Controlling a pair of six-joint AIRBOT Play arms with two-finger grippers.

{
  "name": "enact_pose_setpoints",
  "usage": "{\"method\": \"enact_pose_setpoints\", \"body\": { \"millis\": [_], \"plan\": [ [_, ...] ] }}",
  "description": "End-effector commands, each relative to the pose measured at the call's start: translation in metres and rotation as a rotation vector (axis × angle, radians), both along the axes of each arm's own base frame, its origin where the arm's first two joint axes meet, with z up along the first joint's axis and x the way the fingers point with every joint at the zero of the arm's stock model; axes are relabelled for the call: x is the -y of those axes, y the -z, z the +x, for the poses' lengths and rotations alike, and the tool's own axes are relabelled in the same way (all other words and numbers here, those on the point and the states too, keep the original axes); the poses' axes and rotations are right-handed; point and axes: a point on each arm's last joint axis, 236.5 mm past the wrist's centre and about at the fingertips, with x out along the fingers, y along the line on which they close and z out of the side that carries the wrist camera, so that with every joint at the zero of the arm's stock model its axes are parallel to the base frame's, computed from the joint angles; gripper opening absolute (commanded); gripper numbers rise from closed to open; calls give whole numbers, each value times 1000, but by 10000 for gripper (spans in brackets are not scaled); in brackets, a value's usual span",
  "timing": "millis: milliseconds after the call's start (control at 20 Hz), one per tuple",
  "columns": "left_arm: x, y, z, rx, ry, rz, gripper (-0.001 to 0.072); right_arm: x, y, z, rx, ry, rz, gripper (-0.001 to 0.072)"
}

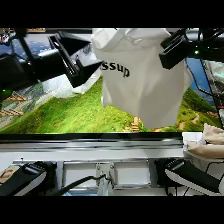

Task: Fold the clothes and pants, and hang the long-sleeved shirts on hangers.

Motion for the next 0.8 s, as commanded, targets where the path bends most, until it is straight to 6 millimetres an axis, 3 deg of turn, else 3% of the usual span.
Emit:
{"method": "enact_pose_setpoints", "body": {
  "millis": [0, 150, 300, 500, 600, 750],
  "plan": [
    [-22, -47, -8, 100, -90, -92, 670, 44, -12, 20, 56, 177, 17, 27],
    [-34, -72, -32, 179, -106, -101, 663, 113, -21, 35, 96, 436, 82, 27],
    [-41, -78, -41, 226, -122, -74, 662, 193, -29, 30, 129, 714, 146, 27],
    [-31, -62, -47, 196, -67, -29, 662, 287, -80, -6, 311, 1020, 232, 26],
    [-30, -53, -45, 177, -65, -20, 662, 325, -109, -28, 428, 1138, 279, 26],
    [-29, -38, -40, 149, -66, -8, 662, 366, -120, -59, 494, 1281, 304, 26]
  ]
}}
